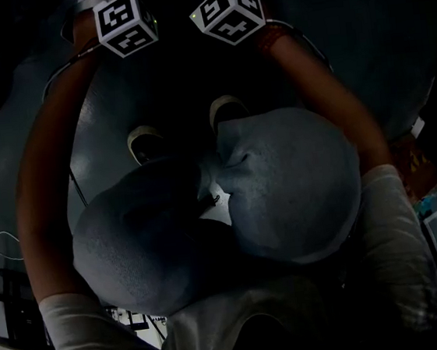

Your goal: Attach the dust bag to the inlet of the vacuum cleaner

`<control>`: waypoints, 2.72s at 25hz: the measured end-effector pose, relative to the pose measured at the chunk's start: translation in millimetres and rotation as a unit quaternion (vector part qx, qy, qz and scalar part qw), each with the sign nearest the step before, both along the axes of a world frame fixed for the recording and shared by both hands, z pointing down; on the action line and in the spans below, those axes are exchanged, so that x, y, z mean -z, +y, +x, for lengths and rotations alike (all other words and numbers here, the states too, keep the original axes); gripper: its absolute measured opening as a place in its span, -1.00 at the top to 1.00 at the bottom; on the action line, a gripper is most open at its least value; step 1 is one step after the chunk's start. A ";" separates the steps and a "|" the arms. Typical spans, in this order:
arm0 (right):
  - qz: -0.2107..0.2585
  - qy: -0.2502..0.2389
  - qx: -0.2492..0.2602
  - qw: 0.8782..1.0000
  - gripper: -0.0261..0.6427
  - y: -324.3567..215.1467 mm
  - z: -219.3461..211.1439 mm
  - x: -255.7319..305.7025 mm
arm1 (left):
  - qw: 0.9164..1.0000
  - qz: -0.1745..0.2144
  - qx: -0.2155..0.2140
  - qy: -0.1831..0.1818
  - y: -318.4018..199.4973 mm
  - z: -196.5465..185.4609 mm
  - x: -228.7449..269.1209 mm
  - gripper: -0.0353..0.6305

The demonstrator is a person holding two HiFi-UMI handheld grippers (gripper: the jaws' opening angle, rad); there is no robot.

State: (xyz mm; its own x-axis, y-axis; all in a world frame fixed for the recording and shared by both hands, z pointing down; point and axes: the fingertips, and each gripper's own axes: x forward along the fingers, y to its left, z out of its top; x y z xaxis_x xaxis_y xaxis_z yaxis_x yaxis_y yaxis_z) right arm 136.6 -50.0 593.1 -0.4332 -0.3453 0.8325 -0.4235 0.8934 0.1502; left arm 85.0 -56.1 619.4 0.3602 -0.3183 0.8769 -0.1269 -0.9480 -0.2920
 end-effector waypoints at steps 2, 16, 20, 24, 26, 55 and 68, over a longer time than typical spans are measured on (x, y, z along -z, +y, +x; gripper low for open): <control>0.000 0.004 0.000 1.000 0.56 -1.3 1.1 -0.9 | 1.000 -0.004 -0.004 0.001 2.8 2.4 0.4 0.54; 0.073 0.037 0.048 0.996 0.56 -12.9 -7.5 20.1 | 1.000 0.010 -0.009 0.005 -2.2 0.1 52.3 0.80; 0.096 0.041 0.088 0.991 0.56 -10.5 -23.1 46.0 | 1.000 -0.018 -0.008 0.021 0.0 -8.8 85.7 0.83; 0.080 0.031 0.132 0.988 0.71 -10.7 -34.9 76.3 | 0.998 -0.047 0.000 0.037 0.2 -17.3 128.5 0.82; 0.073 0.028 0.161 0.984 0.77 -6.8 -38.6 103.5 | 0.997 -0.062 0.008 0.047 4.3 -21.4 156.1 0.83; 0.016 -0.030 0.490 0.871 0.81 103.1 -209.1 382.0 | 0.940 -0.095 0.306 0.120 132.8 -189.0 426.7 0.83; 0.064 -0.018 0.480 0.875 0.81 101.0 -281.3 370.7 | 0.927 -0.045 0.357 0.108 136.8 -258.8 417.8 0.83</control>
State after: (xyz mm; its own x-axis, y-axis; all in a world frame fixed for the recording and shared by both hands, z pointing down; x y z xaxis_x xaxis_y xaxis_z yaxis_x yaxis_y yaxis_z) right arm -144.7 51.0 222.4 -0.5994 0.1023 0.7939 0.5068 0.8161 0.2775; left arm -173.8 80.6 201.6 0.2555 -0.4723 0.8436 -0.7772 -0.6194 -0.1114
